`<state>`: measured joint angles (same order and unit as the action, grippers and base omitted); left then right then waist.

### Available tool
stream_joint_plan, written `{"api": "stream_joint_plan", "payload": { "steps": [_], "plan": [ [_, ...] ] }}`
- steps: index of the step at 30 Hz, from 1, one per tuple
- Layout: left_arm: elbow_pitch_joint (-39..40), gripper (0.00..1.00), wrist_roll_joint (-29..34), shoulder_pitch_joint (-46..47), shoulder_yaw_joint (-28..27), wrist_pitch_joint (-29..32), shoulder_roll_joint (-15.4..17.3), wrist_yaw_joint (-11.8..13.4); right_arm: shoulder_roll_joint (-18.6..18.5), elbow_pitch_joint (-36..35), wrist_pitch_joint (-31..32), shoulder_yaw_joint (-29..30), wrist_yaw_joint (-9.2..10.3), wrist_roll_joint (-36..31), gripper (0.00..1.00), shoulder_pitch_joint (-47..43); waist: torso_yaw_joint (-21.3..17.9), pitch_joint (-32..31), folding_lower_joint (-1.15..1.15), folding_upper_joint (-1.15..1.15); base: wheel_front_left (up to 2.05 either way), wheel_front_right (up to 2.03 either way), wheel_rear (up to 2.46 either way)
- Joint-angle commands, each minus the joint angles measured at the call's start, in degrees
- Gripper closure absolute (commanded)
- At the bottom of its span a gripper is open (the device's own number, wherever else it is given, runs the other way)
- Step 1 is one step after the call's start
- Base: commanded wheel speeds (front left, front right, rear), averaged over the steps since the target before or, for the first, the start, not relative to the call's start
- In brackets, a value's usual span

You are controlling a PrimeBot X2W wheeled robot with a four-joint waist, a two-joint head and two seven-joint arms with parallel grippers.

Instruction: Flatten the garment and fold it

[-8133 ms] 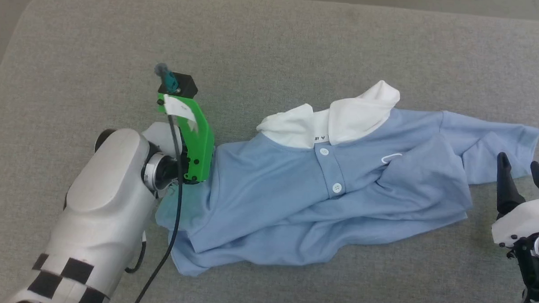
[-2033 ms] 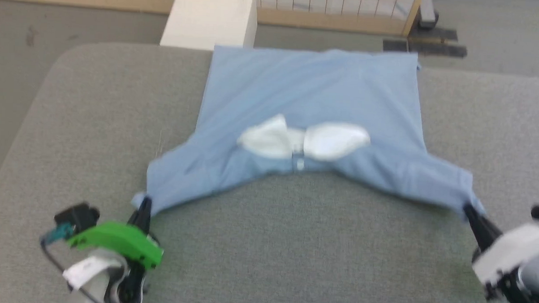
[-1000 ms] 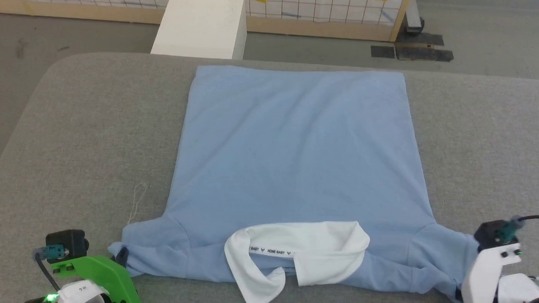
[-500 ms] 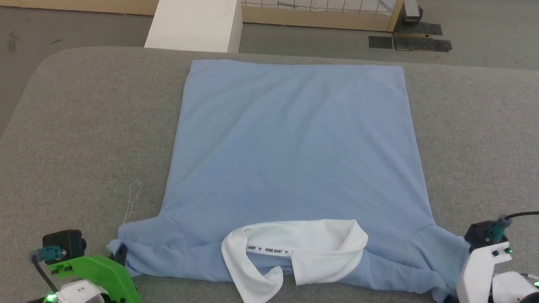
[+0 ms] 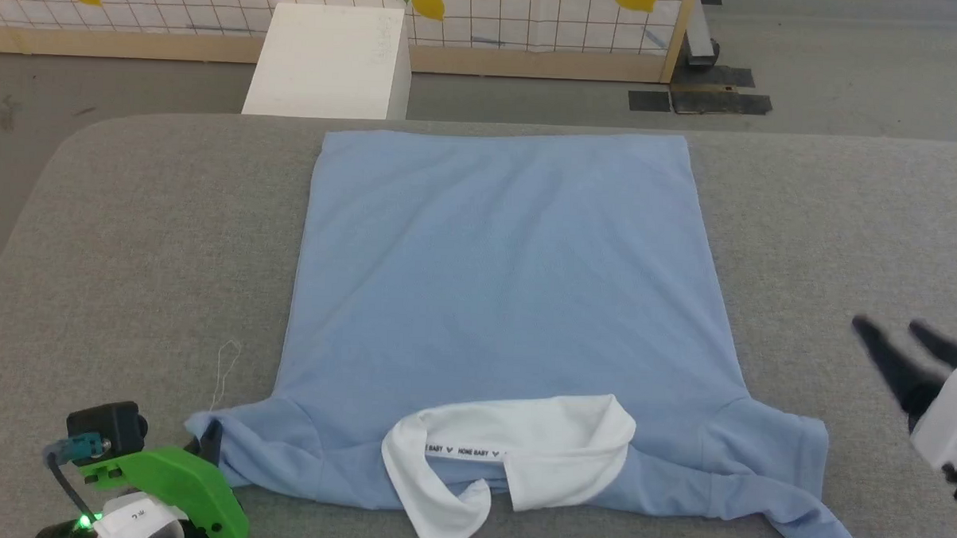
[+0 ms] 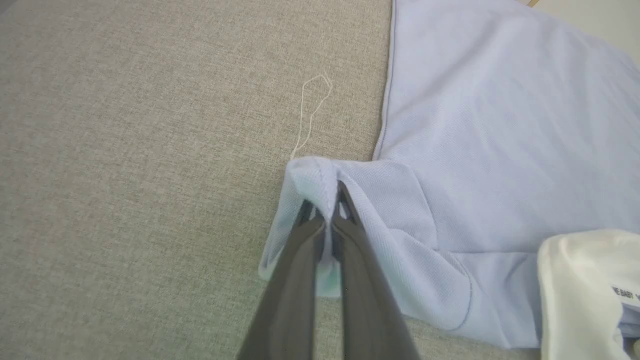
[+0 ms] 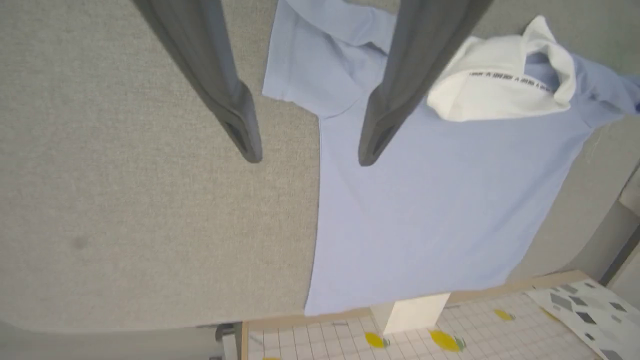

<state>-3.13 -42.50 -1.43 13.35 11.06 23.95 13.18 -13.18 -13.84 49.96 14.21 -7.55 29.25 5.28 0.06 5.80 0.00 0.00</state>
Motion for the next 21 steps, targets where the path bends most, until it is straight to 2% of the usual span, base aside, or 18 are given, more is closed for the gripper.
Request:
{"api": "stream_joint_plan", "payload": {
  "steps": [1, 8, 11, 15, 21],
  "plan": [
    [0.7, 1.0, -0.1, -0.3, -0.4, -0.9, 0.2, 0.5, 1.1, 0.0, -4.1, 0.4, 0.06, -0.7, 0.0, 2.1, 0.0, 0.2, 0.0, 0.0, 0.0, 0.0, 0.0],
    [4.7, 1.0, 1.3, 0.3, -0.9, -3.8, 0.1, 1.1, 3.2, 5.5, -18.2, -0.8, 0.06, -3.8, 0.0, 8.9, 0.6, 3.6, 0.0, 0.0, 0.0, 0.0, 0.0],
    [7.2, 1.0, 2.0, 0.9, -0.9, -5.3, -0.3, 1.2, 1.6, 9.1, -23.0, -2.9, 0.06, -7.0, 0.0, 13.4, 1.5, 6.6, 0.0, 0.0, 0.0, 0.0, 0.0],
    [10.2, 1.0, 3.0, 1.9, -0.1, -7.0, -1.2, 1.1, 0.1, 15.1, -25.8, -4.8, 0.06, -9.5, 0.0, 20.9, 3.4, 11.2, 0.0, 0.0, 0.0, 0.0, 0.0],
    [13.4, 1.0, 3.6, 4.2, 1.2, -9.2, -3.2, 0.5, -3.6, 22.6, -24.6, -6.7, 0.06, -13.6, 0.0, 33.7, 7.7, 19.3, 0.0, 0.0, 0.0, 0.0, 0.0]
  ]
}}
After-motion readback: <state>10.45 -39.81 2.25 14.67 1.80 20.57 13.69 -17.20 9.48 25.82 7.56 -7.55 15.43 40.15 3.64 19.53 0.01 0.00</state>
